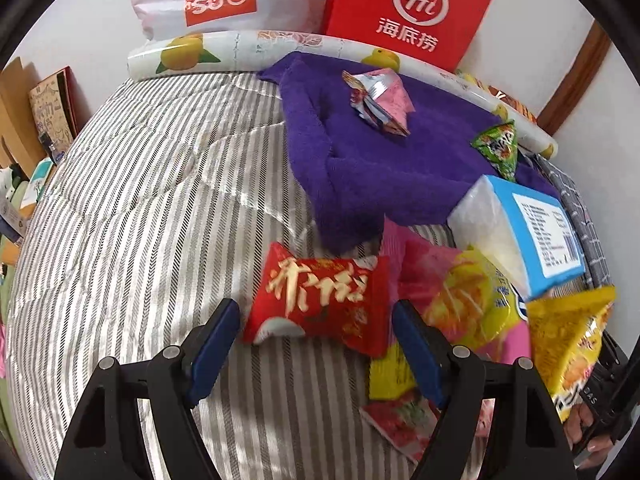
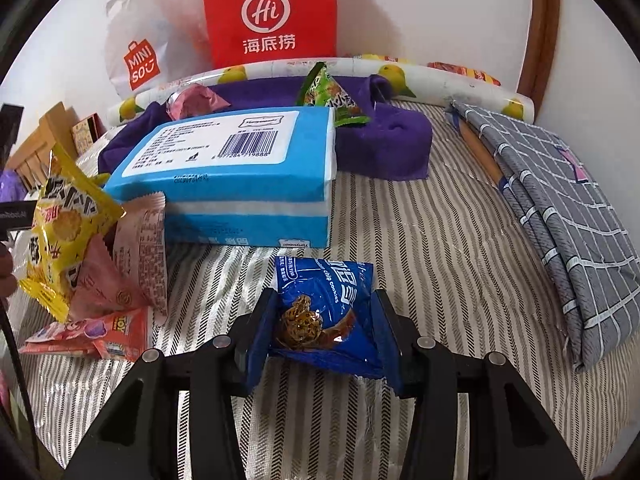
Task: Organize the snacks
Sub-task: 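Grasp the blue snack bag with the right tool while the left tool grasps the red snack bag, then lift and carry the blue and red bags toward the purple towel with both tools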
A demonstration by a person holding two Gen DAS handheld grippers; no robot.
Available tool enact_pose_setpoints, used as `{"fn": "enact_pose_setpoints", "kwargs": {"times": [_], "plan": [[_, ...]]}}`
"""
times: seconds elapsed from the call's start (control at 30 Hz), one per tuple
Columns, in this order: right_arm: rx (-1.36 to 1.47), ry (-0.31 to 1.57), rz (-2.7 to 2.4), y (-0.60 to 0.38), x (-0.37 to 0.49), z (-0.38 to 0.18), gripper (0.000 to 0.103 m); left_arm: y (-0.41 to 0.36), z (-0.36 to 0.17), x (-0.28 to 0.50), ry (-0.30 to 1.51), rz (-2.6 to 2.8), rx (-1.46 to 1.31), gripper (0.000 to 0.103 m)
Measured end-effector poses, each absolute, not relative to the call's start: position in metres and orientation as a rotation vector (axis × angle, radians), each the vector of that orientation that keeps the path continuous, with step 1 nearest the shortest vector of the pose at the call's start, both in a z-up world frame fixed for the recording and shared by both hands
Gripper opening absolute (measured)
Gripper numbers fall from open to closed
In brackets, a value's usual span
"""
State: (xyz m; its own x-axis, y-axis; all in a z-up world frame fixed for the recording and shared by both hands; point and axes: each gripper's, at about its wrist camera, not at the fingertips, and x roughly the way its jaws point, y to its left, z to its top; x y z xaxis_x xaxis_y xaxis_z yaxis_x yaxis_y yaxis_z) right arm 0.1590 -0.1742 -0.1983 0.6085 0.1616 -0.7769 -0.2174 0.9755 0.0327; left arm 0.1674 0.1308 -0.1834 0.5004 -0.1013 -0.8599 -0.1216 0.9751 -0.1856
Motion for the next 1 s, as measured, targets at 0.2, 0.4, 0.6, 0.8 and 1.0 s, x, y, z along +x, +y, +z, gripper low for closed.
{"fn": "enact_pose_setpoints", "kwargs": {"times": [0.2,0.4,0.6,0.8,1.0], "plan": [[-0.070,0.896,0.227,-0.173,0.162,-0.200,0.047,0.123,-0.189,0.176,1.015,0.044,-0.154,0.083],[-0.064,0.899,0.232,-0.173,0.162,-0.201,0.048,0.123,-0.190,0.174,0.995,0.044,-0.114,0.084],[-0.066,0.899,0.230,-0.172,0.162,-0.201,0.048,0.122,-0.190,0.163,0.970,0.088,-0.053,0.076],[-0.070,0.898,0.228,-0.172,0.162,-0.201,0.048,0.131,-0.186,0.157,0.954,0.128,-0.072,0.054],[-0.069,0.896,0.228,-0.173,0.162,-0.201,0.047,0.137,-0.179,0.147,0.948,0.112,-0.095,0.050]]}}
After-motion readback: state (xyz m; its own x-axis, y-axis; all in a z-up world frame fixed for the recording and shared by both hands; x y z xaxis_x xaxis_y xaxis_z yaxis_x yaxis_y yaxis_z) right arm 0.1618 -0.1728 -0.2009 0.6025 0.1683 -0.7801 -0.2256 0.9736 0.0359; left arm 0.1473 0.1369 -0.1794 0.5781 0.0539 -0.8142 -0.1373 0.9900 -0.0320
